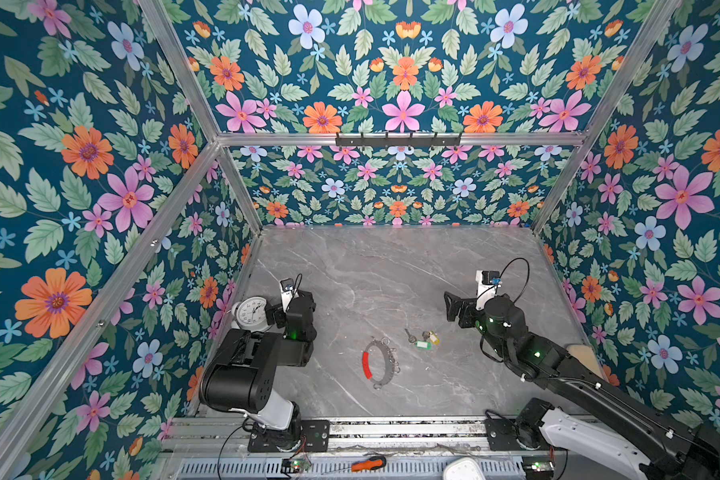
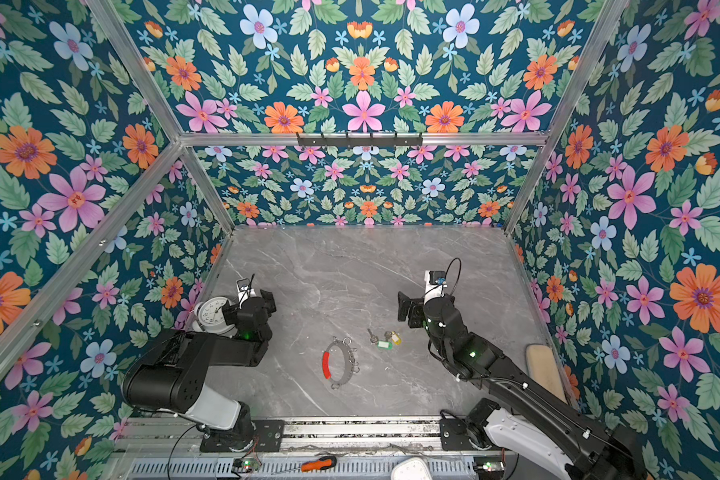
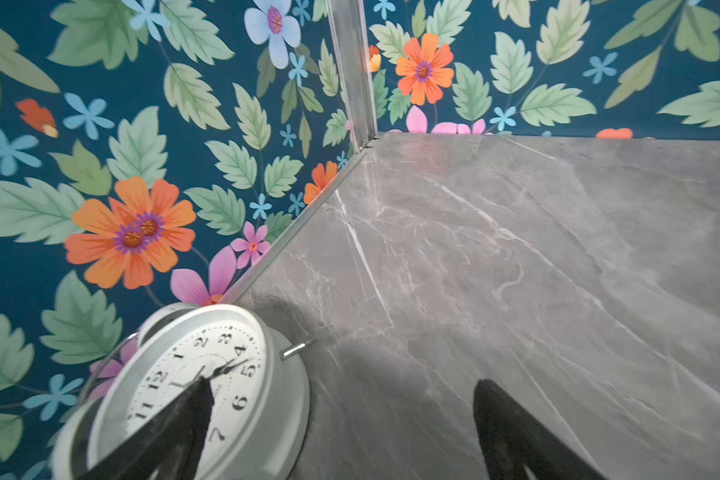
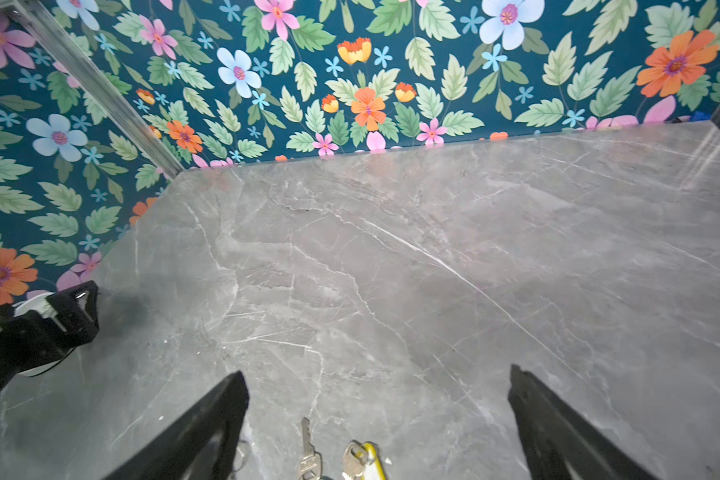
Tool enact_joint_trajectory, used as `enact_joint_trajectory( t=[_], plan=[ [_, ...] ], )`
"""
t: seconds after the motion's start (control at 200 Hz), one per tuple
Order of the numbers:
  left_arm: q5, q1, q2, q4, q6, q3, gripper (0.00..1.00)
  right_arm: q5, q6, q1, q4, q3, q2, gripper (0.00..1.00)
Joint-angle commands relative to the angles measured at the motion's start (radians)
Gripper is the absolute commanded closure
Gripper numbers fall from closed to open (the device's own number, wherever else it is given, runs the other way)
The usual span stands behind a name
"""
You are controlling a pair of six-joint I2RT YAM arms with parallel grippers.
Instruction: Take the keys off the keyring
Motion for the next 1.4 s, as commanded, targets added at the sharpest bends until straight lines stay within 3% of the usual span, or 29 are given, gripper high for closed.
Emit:
enact_joint_trajectory(
  t=[0.0, 0.13, 0.195, 0.23, 0.295, 0.365, 0.585, 0.735, 0.87, 1.1, 1.395],
  plan=[
    [0.149, 0.033, 0.000, 0.080, 0.009, 0.016, 0.00, -0.093, -0.048, -0.042, 0.099, -0.035, -0.030, 0.01],
    [0.348, 0.108, 0.008, 0.087, -0.020, 0.010, 0.00, -0.085, -0.072, -0.121, 0.096, -0.037, -0.047, 0.01],
    [0.418, 0.119, 0.035, 0.176, -0.009, -0.028, 0.00, -0.074, -0.089, -0.165, 0.114, -0.051, -0.059, 0.01],
    [0.411, 0.119, 0.067, 0.273, 0.007, -0.049, 0.00, -0.069, -0.103, -0.186, 0.130, -0.062, -0.066, 0.01],
    [0.404, 0.120, 0.035, 0.177, -0.014, -0.037, 0.00, -0.068, -0.119, -0.226, 0.150, -0.081, -0.074, 0.01],
    [0.401, 0.120, 0.059, 0.258, 0.003, -0.048, 0.00, -0.060, -0.142, -0.269, 0.187, -0.106, -0.077, 0.01],
    [0.376, 0.119, 0.055, 0.257, -0.002, -0.053, 0.00, -0.058, -0.304, -0.408, 0.368, -0.205, -0.045, 0.01],
    [0.376, 0.118, 0.055, 0.256, -0.001, -0.052, 0.00, -0.112, -0.296, -0.537, 0.513, -0.298, -0.005, 0.01],
    [0.376, 0.119, 0.054, 0.256, -0.001, -0.053, 0.00, -0.159, -0.311, -0.594, 0.556, -0.317, 0.099, 0.01],
    [0.377, 0.119, 0.054, 0.255, -0.001, -0.052, 0.00, -0.241, -0.294, -0.683, 0.796, -0.381, 0.297, 0.01],
    [0.378, 0.119, 0.055, 0.254, -0.002, -0.052, 0.00, -0.249, -0.327, -0.686, 1.028, -0.368, 0.567, 0.01]
  ],
)
